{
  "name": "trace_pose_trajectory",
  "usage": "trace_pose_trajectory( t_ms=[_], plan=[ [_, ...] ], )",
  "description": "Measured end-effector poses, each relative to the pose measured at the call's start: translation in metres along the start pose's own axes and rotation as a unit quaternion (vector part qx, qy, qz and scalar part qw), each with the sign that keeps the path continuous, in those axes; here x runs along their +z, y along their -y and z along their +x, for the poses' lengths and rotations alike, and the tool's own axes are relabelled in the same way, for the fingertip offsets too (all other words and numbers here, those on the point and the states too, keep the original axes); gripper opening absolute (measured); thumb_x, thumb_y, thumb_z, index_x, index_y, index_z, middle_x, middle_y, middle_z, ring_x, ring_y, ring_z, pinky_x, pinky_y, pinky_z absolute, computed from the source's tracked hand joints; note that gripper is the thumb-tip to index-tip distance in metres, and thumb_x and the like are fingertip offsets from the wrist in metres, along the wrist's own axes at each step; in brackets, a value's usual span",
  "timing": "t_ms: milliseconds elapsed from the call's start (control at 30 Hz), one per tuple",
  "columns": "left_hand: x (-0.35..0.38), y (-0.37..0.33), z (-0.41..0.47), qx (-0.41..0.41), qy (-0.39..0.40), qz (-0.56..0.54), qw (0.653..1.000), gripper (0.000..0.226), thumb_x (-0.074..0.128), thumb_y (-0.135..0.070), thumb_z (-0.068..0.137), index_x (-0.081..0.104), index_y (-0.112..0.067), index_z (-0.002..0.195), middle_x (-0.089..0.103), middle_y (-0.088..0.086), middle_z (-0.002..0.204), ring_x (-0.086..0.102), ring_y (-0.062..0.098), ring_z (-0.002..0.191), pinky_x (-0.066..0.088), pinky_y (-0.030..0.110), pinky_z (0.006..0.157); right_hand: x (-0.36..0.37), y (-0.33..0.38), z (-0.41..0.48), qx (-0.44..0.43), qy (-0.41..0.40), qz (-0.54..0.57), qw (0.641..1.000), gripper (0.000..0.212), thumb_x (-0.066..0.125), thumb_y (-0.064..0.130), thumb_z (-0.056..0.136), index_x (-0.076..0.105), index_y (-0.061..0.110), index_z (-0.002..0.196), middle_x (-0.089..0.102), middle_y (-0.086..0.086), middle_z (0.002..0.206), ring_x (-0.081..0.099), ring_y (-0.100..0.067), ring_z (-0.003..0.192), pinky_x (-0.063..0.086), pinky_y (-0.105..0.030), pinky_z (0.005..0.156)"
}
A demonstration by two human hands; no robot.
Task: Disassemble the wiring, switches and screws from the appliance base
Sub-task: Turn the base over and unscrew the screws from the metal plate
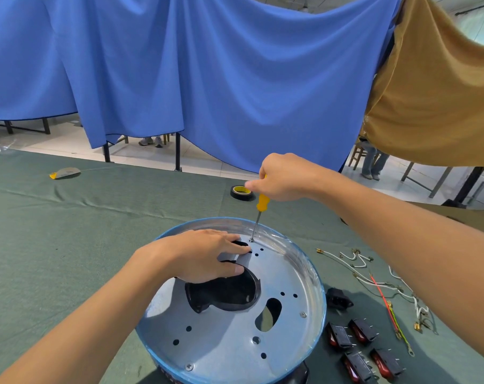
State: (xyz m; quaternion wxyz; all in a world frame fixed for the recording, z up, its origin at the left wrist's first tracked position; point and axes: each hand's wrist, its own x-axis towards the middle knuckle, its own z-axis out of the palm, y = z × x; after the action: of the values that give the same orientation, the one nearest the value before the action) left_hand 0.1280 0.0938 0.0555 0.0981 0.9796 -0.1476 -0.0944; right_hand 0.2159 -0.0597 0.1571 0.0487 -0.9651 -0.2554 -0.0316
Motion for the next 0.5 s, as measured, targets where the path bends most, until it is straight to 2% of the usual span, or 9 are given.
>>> trace_pose_trajectory(
  t_ms=[67, 133, 200, 267, 300, 333, 400, 467, 500],
  plan=[
    [0.0001, -0.0003, -0.0006, 0.000, 0.000, 0.001, 1.000, 0.053, 0.042, -0.057, 0.096, 0.028, -0.049, 0.146, 0.012, -0.022, 0.159, 0.008, 0.006, 0.148, 0.013, 0.040, 0.120, -0.0006, -0.0002, 0.0008, -0.004, 0.007, 0.015, 1.000, 0.028, 0.060, 0.031, 0.086, 0.068, 0.005, 0.094, 0.067, -0.014, 0.083, 0.056, -0.025, 0.070, 0.041, -0.028, 0.055],
    [-0.0001, -0.0005, -0.0006, 0.001, -0.001, 0.001, 1.000, 0.053, 0.042, -0.057, 0.096, 0.028, -0.049, 0.146, 0.012, -0.022, 0.159, 0.008, 0.006, 0.148, 0.013, 0.040, 0.120, -0.0025, 0.0010, -0.0006, -0.004, 0.030, 0.026, 0.999, 0.031, 0.061, 0.031, 0.083, 0.069, 0.008, 0.101, 0.069, -0.011, 0.088, 0.058, -0.020, 0.068, 0.044, -0.024, 0.053],
    [-0.0004, -0.0002, -0.0006, 0.001, -0.001, 0.001, 1.000, 0.053, 0.042, -0.057, 0.096, 0.028, -0.049, 0.146, 0.011, -0.022, 0.159, 0.008, 0.005, 0.148, 0.012, 0.039, 0.120, -0.0020, 0.0028, -0.0015, 0.006, 0.027, 0.010, 1.000, 0.039, 0.061, 0.050, 0.084, 0.067, 0.012, 0.091, 0.062, -0.003, 0.078, 0.056, -0.018, 0.067, 0.042, -0.026, 0.054],
    [-0.0002, 0.0000, -0.0003, 0.001, 0.000, 0.000, 1.000, 0.053, 0.042, -0.057, 0.096, 0.028, -0.049, 0.146, 0.011, -0.023, 0.159, 0.007, 0.005, 0.148, 0.012, 0.039, 0.120, 0.0008, 0.0021, -0.0024, 0.030, -0.019, -0.019, 0.999, 0.053, 0.051, 0.066, 0.086, 0.053, 0.016, 0.068, 0.052, 0.000, 0.068, 0.051, -0.020, 0.064, 0.034, -0.029, 0.054],
    [0.0000, 0.0001, -0.0001, 0.001, 0.000, 0.000, 1.000, 0.053, 0.042, -0.057, 0.096, 0.028, -0.049, 0.146, 0.012, -0.023, 0.159, 0.007, 0.005, 0.148, 0.013, 0.040, 0.120, 0.0022, 0.0018, -0.0026, 0.033, -0.036, -0.018, 0.999, 0.053, 0.050, 0.062, 0.089, 0.046, 0.016, 0.063, 0.048, 0.000, 0.065, 0.047, -0.023, 0.063, 0.030, -0.029, 0.053],
    [0.0002, 0.0001, 0.0001, 0.003, -0.001, 0.001, 1.000, 0.053, 0.042, -0.057, 0.096, 0.028, -0.049, 0.146, 0.012, -0.023, 0.159, 0.008, 0.005, 0.148, 0.013, 0.040, 0.120, 0.0032, 0.0024, -0.0028, 0.027, -0.041, -0.005, 0.999, 0.048, 0.052, 0.053, 0.091, 0.047, 0.014, 0.063, 0.047, -0.002, 0.064, 0.045, -0.025, 0.064, 0.030, -0.029, 0.054],
    [0.0004, 0.0002, 0.0003, 0.004, -0.003, 0.006, 1.000, 0.053, 0.041, -0.057, 0.096, 0.028, -0.048, 0.147, 0.012, -0.022, 0.159, 0.008, 0.006, 0.148, 0.013, 0.041, 0.120, 0.0022, 0.0028, -0.0013, 0.020, -0.023, 0.030, 0.999, 0.027, 0.059, 0.032, 0.087, 0.064, 0.005, 0.083, 0.058, -0.012, 0.073, 0.044, -0.024, 0.069, 0.035, -0.029, 0.059],
    [0.0003, 0.0007, 0.0007, 0.004, -0.003, 0.010, 1.000, 0.053, 0.041, -0.057, 0.096, 0.028, -0.049, 0.147, 0.012, -0.022, 0.159, 0.008, 0.006, 0.148, 0.014, 0.041, 0.120, -0.0009, 0.0044, -0.0029, 0.020, 0.001, 0.053, 0.998, 0.031, 0.061, 0.027, 0.082, 0.068, 0.004, 0.100, 0.066, -0.016, 0.084, 0.047, -0.022, 0.069, 0.038, -0.027, 0.058],
    [0.0001, 0.0012, 0.0006, 0.004, -0.003, 0.009, 1.000, 0.052, 0.042, -0.057, 0.096, 0.029, -0.049, 0.146, 0.013, -0.022, 0.159, 0.008, 0.006, 0.148, 0.014, 0.041, 0.120, -0.0016, 0.0045, -0.0033, 0.021, 0.008, 0.055, 0.998, 0.031, 0.062, 0.031, 0.082, 0.069, 0.005, 0.097, 0.064, -0.012, 0.079, 0.049, -0.022, 0.067, 0.038, -0.025, 0.055]
  ],
)
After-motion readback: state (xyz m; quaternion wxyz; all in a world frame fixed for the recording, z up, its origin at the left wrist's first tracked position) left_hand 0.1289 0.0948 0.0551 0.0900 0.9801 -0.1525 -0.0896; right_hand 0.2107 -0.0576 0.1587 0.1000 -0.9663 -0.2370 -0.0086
